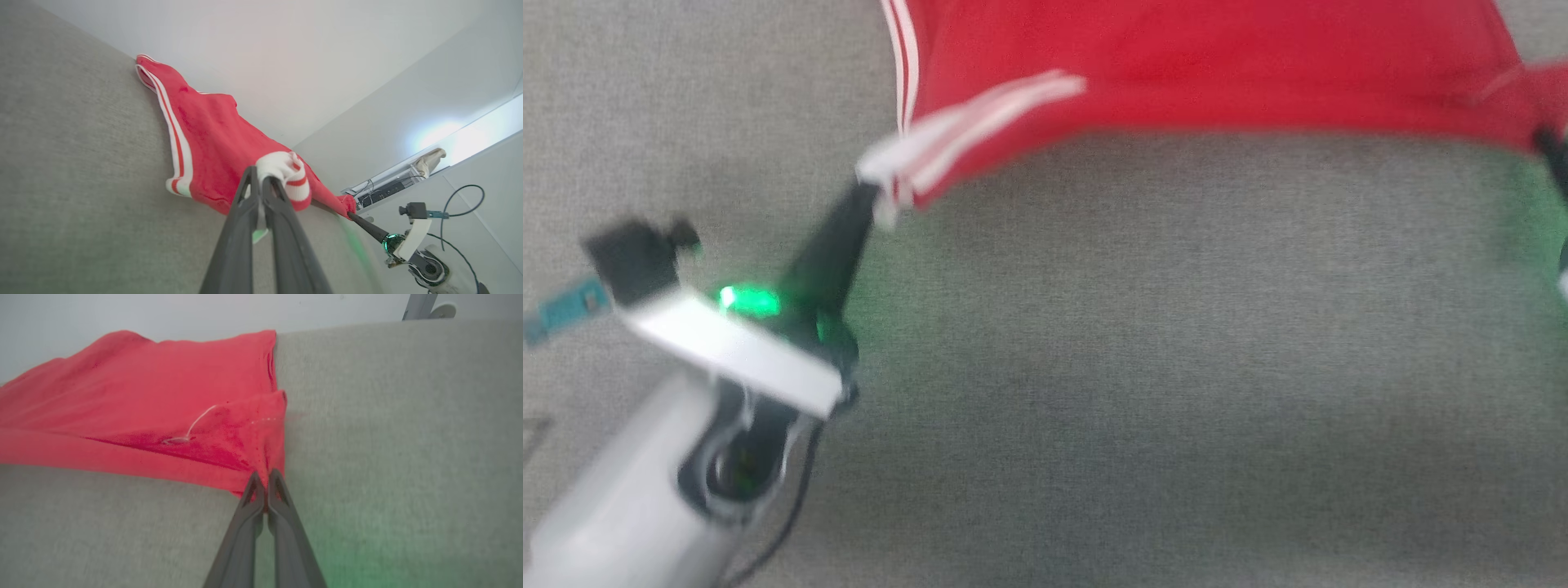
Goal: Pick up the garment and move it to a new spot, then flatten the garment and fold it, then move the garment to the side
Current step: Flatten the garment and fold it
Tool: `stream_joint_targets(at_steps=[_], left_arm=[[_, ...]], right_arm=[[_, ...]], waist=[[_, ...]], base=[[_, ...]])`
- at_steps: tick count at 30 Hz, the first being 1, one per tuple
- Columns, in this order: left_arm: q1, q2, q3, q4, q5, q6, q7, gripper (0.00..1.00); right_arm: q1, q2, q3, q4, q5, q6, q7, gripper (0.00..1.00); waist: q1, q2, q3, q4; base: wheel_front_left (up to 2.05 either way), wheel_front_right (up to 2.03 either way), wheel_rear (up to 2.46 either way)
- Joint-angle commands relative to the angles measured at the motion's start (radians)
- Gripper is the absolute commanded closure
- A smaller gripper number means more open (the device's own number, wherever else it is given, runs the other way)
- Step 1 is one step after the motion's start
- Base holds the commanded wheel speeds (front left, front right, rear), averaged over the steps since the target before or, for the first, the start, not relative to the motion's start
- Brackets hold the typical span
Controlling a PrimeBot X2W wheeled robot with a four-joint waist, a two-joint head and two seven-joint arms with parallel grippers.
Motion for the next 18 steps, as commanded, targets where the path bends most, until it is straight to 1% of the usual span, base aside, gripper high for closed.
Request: stream_joint_targets(at_steps=[1,3,8,10,11,12,15,18], left_arm=[[0.058,0.009,0.015,-0.036,0.026,0.001,-0.004,1.00],[0.142,0.014,0.037,-0.092,0.040,0.001,-0.004,1.00],[0.331,0.052,0.065,-0.212,0.061,0.001,-0.005,1.00],[0.404,0.067,0.082,-0.260,0.058,0.001,-0.005,1.00],[0.475,0.084,0.099,-0.309,0.059,0.001,-0.005,1.00],[0.508,0.089,0.108,-0.332,0.058,0.001,-0.005,1.00],[0.589,0.106,0.133,-0.387,0.070,0.001,-0.005,1.00],[0.601,0.117,0.139,-0.416,0.082,0.001,-0.005,1.00]], right_arm=[[0.064,-0.014,-0.012,-0.029,0.011,-0.002,-0.009,1.00],[0.161,-0.019,-0.016,-0.089,0.025,-0.002,0.000,1.00],[0.389,-0.034,-0.094,-0.199,0.035,-0.002,0.001,1.00],[0.476,-0.020,-0.128,-0.245,0.033,-0.002,0.011,1.00],[0.558,-0.012,-0.165,-0.290,0.019,-0.002,0.023,1.00],[0.595,-0.005,-0.188,-0.314,0.016,-0.002,0.030,1.00],[0.680,0.023,-0.263,-0.391,-0.003,-0.002,0.052,1.00],[0.717,0.057,-0.339,-0.460,-0.034,-0.002,0.080,1.00]], waist=[[0.0000,0.0000,-0.015,-0.008],[0.0000,0.0000,-0.028,-0.012],[0.0000,0.0000,-0.051,-0.017],[0.0000,0.0000,-0.057,-0.019],[0.0000,0.0000,-0.062,-0.024],[0.0000,0.0000,-0.062,-0.026],[0.0000,0.0000,-0.064,-0.030],[0.0000,0.0000,-0.067,-0.030]], base=[[0.00,0.00,0.00],[0.00,0.00,0.00],[0.00,0.00,0.00],[0.00,0.00,0.00],[0.00,0.00,0.00],[0.00,0.00,0.00],[0.00,0.00,0.00],[0.00,0.00,0.00]])
